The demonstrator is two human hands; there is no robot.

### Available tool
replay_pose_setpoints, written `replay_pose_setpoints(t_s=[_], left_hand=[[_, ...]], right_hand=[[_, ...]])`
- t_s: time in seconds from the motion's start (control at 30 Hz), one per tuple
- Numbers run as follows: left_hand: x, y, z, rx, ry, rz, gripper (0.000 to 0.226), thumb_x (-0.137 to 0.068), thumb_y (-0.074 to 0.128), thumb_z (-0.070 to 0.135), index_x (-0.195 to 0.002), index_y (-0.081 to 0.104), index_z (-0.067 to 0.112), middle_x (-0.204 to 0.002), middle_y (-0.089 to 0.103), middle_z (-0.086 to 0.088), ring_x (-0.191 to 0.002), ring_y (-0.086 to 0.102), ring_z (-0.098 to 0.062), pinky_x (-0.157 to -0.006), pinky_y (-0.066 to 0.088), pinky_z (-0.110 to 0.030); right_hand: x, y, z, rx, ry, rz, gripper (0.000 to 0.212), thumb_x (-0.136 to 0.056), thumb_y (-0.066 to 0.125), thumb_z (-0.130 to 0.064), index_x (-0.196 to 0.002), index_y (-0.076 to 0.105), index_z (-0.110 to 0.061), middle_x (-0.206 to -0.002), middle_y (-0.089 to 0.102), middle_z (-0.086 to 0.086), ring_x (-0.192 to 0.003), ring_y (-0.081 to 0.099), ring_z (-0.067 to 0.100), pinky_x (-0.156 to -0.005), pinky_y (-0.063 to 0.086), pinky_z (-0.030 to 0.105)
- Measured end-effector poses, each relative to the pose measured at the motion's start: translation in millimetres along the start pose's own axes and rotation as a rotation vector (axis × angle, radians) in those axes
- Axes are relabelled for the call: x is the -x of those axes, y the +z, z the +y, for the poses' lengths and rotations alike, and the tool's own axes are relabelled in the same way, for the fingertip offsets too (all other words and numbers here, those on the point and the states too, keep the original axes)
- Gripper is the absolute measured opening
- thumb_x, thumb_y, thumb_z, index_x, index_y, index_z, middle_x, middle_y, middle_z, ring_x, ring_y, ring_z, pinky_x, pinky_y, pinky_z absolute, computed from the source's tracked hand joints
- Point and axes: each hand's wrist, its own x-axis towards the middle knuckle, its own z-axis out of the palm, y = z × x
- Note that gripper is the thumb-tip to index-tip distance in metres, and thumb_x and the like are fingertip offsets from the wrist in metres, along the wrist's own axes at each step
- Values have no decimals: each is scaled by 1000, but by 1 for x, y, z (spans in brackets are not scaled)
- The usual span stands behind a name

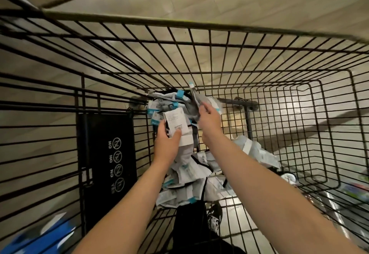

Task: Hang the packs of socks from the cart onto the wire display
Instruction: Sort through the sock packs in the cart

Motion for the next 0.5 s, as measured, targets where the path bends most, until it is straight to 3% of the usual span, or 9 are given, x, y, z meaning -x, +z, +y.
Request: replay_pose_setpoints(t_s=[0.07, 0.1, 0.2, 0.3, 0.37, 0.43, 0.5], left_hand=[[5, 3, 2, 4, 0, 14, 53, -97, 61, 13, -145, 42, 24, -116, 61, 11, -92, 59, 4, -72, 47, -14], [9, 4, 4, 4, -3, 15, 53, -98, 61, 13, -146, 41, 24, -119, 61, 10, -93, 60, 1, -73, 48, -15], [19, 11, 9, 8, -18, -11, 51, -99, 58, 12, -146, 40, 24, -121, 60, 8, -90, 58, 5, -67, 48, -10], [29, 22, 15, -33, -6, -54, 49, -100, 58, 14, -145, 41, 22, -120, 60, 7, -93, 60, -3, -76, 49, -20], [32, 28, 17, -46, -11, -68, 49, -99, 58, 15, -146, 41, 20, -120, 60, 6, -97, 60, -10, -79, 47, -24], [33, 32, 17, -49, -28, -72, 51, -99, 58, 15, -146, 41, 20, -123, 63, 3, -97, 61, -11, -79, 48, -25], [32, 33, 16, -66, -40, -75, 53, -99, 59, 15, -147, 40, 20, -123, 63, 2, -98, 61, -12, -77, 48, -23]], right_hand=[[10, -17, 5, 73, -118, 220, 23, -104, 52, -22, -116, 72, -21, -130, 52, 0, -108, 56, 10, -90, 49, 20], [17, -29, 8, 111, -179, 276, 23, -104, 52, -16, -114, 73, -16, -138, 45, 2, -116, 52, 12, -96, 46, 20], [33, -63, 15, 202, -283, 322, 31, -100, 50, -1, -105, 74, -20, -152, 39, 1, -133, 44, 19, -109, 40, 31], [36, -88, 37, 639, -375, 306, 30, -93, 56, 3, -106, 76, -16, -152, 44, 5, -133, 43, 29, -113, 36, 40], [35, -98, 53, 826, -404, 157, 27, -89, 60, 3, -97, 79, -15, -146, 52, 3, -131, 46, 26, -113, 30, 28], [41, -103, 60, 802, -408, 45, 25, -88, 59, 1, -84, 78, -14, -124, 65, 1, -114, 56, 18, -101, 38, 23], [48, -106, 55, 672, -353, 125, 28, -90, 53, 0, -76, 69, -18, -101, 65, -2, -94, 57, 13, -81, 41, 18]])
